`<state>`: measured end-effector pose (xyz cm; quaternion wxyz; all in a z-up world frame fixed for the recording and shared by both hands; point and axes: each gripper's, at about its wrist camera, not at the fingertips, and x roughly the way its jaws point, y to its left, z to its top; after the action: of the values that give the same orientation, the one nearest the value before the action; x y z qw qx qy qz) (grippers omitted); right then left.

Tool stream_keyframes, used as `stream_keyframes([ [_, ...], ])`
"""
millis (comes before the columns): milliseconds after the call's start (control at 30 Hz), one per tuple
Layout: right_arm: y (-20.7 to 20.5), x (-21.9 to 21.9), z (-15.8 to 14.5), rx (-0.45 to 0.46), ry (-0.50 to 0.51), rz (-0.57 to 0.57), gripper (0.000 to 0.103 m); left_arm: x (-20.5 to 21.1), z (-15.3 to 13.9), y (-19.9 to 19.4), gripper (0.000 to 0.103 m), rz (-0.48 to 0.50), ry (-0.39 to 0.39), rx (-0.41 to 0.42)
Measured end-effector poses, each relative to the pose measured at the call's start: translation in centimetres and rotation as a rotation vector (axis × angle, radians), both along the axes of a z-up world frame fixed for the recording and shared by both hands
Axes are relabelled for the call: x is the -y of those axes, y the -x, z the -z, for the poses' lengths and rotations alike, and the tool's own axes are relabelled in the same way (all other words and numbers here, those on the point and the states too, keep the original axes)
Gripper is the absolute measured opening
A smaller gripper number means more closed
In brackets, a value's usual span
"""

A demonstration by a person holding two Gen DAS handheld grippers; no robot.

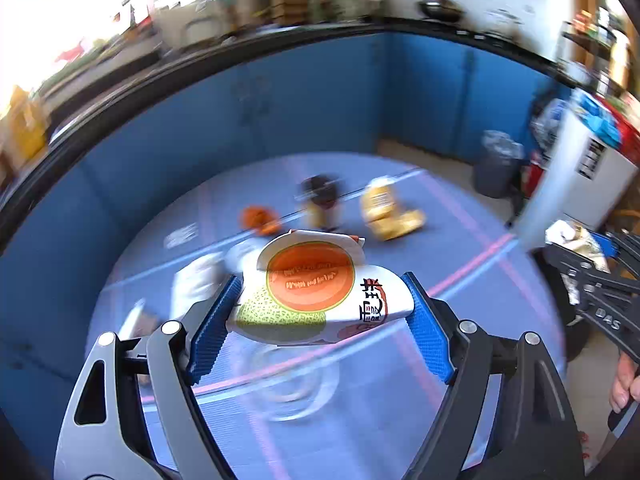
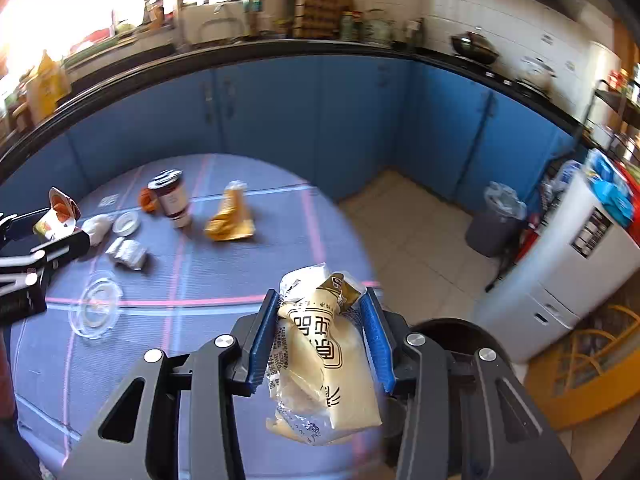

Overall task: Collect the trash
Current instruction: 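Carry both items over the black bin and open both tools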

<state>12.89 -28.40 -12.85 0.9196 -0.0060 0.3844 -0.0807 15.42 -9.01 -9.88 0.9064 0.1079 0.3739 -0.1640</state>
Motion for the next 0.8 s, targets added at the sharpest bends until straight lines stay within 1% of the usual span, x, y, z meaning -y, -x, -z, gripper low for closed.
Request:
stream_keyframes([
  [133,1.9,3.0,-0.9,0.020,0.017,0.047,0.041,4.5,-0.8,1.5,0.079,0.077,0.007,0.007],
  [333,4.0,7.2,-1.7,0.046,0.002,0.102,0.041,9.2,-1.0,3.5,0.079,0.158,-0.021,0.017],
  [400,4.4,8.2,-1.9,0.051,0.001,0.115,0.043,10.7,-1.0,3.8,0.079,0.181,-0.026,0.013],
  [600,6.2,10.5,-2.5,0.070,0.033,0.138,0.043,14.3,-1.6,4.7,0.079,0.233,-0.044,0.024],
  [800,7.3,12.2,-2.7,0.074,0.032,0.156,0.043,16.7,-2.0,5.7,0.079,0.277,-0.054,0.035],
])
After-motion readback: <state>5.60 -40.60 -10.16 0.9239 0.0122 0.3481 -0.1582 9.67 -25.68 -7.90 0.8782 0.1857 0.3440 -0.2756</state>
